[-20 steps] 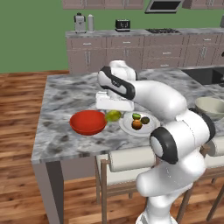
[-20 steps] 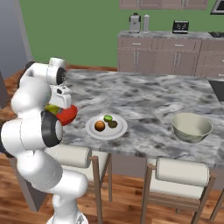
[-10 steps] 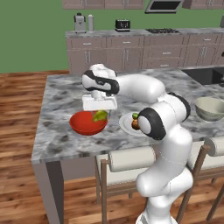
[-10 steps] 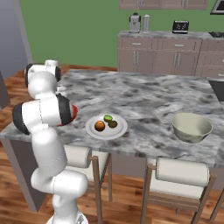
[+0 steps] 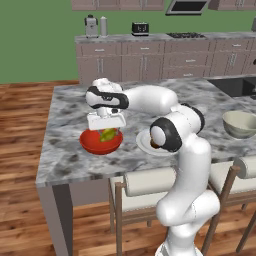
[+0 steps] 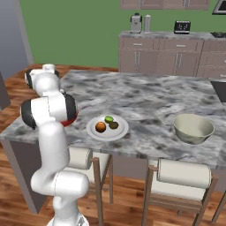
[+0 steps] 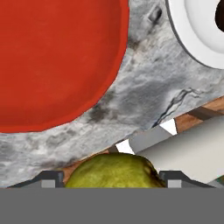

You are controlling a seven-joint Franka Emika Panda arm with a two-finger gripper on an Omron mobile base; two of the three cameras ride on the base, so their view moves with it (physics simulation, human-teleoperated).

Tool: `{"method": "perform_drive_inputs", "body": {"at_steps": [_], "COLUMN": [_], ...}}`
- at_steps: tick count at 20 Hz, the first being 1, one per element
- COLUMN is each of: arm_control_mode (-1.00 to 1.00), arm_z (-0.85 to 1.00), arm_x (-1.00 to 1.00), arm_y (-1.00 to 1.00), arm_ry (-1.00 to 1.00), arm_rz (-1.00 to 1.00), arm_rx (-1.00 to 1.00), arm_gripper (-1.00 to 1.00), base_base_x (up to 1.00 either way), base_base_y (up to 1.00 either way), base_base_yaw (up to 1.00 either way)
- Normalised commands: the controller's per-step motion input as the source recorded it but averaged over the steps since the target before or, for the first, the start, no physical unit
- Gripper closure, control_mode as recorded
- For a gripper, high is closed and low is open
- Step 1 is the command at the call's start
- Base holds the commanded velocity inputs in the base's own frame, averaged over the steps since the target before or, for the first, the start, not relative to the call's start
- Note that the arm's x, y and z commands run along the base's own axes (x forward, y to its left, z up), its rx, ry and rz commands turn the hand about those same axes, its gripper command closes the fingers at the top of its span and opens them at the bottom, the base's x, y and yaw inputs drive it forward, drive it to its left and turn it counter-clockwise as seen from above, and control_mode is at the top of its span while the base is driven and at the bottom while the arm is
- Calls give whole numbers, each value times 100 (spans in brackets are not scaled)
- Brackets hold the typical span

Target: Take the fruits from the plate on the dining counter and place two fruits in each bowl.

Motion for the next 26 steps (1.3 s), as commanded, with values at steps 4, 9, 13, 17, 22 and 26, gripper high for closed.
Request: {"method": "perform_drive_inputs", "body": {"at_steps": [4,9,13,17,22,26], "arm_control_mode": [-100,-100,-100,-100,-100,-100], "arm_z": [-26,-17,-34,-55,-52,-50], "arm_x": [67,66,61,36,8,0], "arm_y": [0,2,21,9,0,0], "arm_ry": [0,0,0,0,-1,0], "arm_rz": [-1,-1,-3,-1,0,0], "arm_rx": [0,1,0,0,0,0], "arm_gripper": [100,100,100,100,100,-100], "base_base_x": [0,0,0,0,0,0], "base_base_y": [0,0,0,0,0,0], "base_base_yaw": [0,0,0,0,0,0]}}
